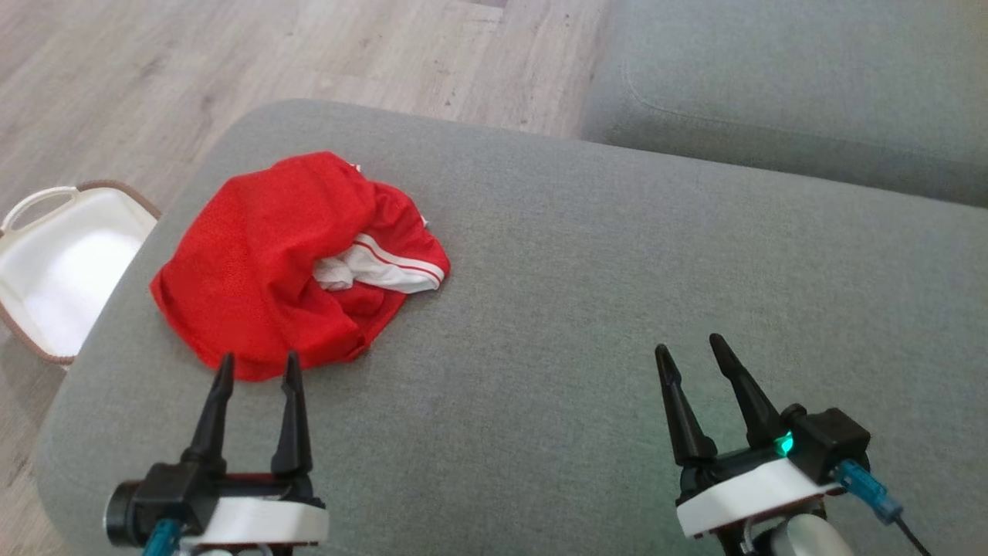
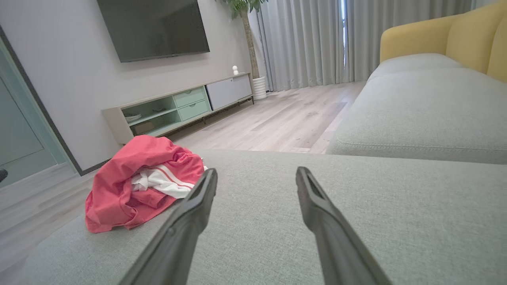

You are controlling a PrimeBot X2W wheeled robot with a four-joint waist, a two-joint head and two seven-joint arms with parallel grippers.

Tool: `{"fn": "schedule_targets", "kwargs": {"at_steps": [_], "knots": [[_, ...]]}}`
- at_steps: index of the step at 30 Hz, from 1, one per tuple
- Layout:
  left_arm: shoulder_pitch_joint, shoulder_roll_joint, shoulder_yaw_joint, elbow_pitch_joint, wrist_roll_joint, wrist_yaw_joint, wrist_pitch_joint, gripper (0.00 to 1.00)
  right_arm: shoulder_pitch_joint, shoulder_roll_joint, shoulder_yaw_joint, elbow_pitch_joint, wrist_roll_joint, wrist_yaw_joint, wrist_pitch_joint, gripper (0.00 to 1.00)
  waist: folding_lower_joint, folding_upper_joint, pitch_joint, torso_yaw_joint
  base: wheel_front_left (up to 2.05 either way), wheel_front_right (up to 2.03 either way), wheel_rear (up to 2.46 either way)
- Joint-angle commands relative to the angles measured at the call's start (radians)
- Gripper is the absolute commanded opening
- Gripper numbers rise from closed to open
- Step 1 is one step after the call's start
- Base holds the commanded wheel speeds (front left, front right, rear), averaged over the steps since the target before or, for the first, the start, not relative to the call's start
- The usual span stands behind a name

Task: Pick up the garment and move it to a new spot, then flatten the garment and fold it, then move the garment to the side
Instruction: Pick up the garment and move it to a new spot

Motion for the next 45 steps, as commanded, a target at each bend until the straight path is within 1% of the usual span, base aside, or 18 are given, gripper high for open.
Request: {"fn": "schedule_targets", "kwargs": {"at_steps": [1, 5, 9, 12, 15, 17, 18, 25, 28, 29, 30, 35, 38, 41, 45], "knots": [[-0.048, 0.002, 0.042, -0.029, 0.010, -0.004, -0.009, 1.00, -0.046, -0.007, 0.017, -0.037, 0.002, -0.001, -0.011, 1.00, 0.0001, 0.0000, 0.017, -0.015, 0.00, 0.00, 0.00], [-0.113, 0.036, 0.055, 0.009, 0.035, -0.015, -0.009, 1.00, -0.066, -0.007, 0.006, -0.046, -0.012, -0.001, -0.011, 1.00, 0.0001, 0.0000, 0.063, -0.042, 0.00, 0.00, 0.00], [-0.234, 0.112, 0.038, 0.131, 0.067, -0.025, 0.012, 1.00, -0.093, -0.007, -0.010, -0.057, -0.032, -0.001, -0.011, 1.00, 0.0001, 0.0000, 0.120, -0.065, 0.00, 0.00, 0.00], [-0.342, 0.181, 0.011, 0.233, 0.092, -0.032, 0.066, 1.00, -0.115, -0.007, -0.021, -0.063, -0.044, -0.001, -0.011, 1.00, 0.0001, 0.0000, 0.161, -0.082, 0.00, 0.00, 0.00], [-0.431, 0.233, -0.022, 0.331, 0.102, -0.037, 0.136, 1.00, -0.133, -0.007, -0.029, -0.068, -0.046, -0.001, -0.011, 1.00, 0.0001, 0.0000, 0.192, -0.100, 0.00, 0.00, 0.00], [-0.480, 0.263, -0.046, 0.385, 0.103, -0.039, 0.161, 1.00, -0.143, -0.007, -0.028, -0.070, -0.046, -0.001, -0.011, 1.00, 0.0001, 0.0000, 0.210, -0.111, 0.00, 0.00, 0.00], [-0.480, 0.263, -0.046, 0.385, 0.103, -0.039, 0.161, 1.00, -0.143, -0.007, -0.028, -0.070, -0.046, -0.001, -0.011, 1.00, 0.0001, 0.0000, 0.210, -0.111, 0.00, 0.00, 0.00], [-0.601, 0.340, -0.118, 0.530, 0.096, -0.041, 0.184, 1.00, -0.171, -0.007, -0.022, -0.074, -0.041, -0.001, -0.011, 1.00, 0.0001, 0.0000, 0.253, -0.148, 0.00, 0.00, 0.00], [-0.633, 0.355, -0.128, 0.587, 0.096, -0.041, 0.197, 1.00, -0.178, -0.007, -0.020, -0.074, -0.040, -0.001, -0.011, 1.00, 0.0001, 0.0000, 0.264, -0.161, 0.00, 0.00, 0.00], [-0.641, 0.358, -0.128, 0.603, 0.093, -0.041, 0.198, 0.60, -0.180, -0.007, -0.019, -0.074, -0.040, -0.001, -0.011, 1.00, 0.0001, 0.0000, 0.266, -0.165, 0.00, 0.00, 0.00], [-0.650, 0.361, -0.127, 0.613, 0.091, -0.040, 0.191, 0.00, -0.181, -0.007, -0.020, -0.074, -0.040, -0.001, -0.011, 1.00, 0.0001, 0.0000, 0.267, -0.169, 0.00, 0.00, 0.00], [-0.685, 0.363, -0.118, 0.642, 0.079, -0.031, 0.122, 0.00, -0.177, -0.007, -0.025, -0.069, -0.041, -0.001, -0.011, 1.00, 0.0001, 0.0000, 0.260, -0.176, 0.00, 0.00, 0.00], [-0.699, 0.348, -0.107, 0.626, 0.056, -0.031, 0.067, 0.00, -0.170, -0.007, -0.025, -0.062, -0.039, -0.001, -0.011, 1.00, 0.0001, 0.0000, 0.242, -0.177, 0.00, 0.00, 0.00], [-0.711, 0.338, -0.096, 0.569, 0.029, -0.033, 0.027, 0.00, -0.162, -0.007, -0.022, -0.058, -0.034, -0.001, -0.011, 1.00, 0.0001, 0.0000, 0.220, -0.178, 0.00, 0.00, 0.00], [-0.716, 0.327, -0.076, 0.444, -0.017, -0.035, 0.006, 0.00, -0.151, -0.007, -0.013, -0.055, -0.027, -0.001, -0.011, 1.00, 0.0001, 0.0000, 0.191, -0.183, 0.00, 0.00, 0.00]]}}
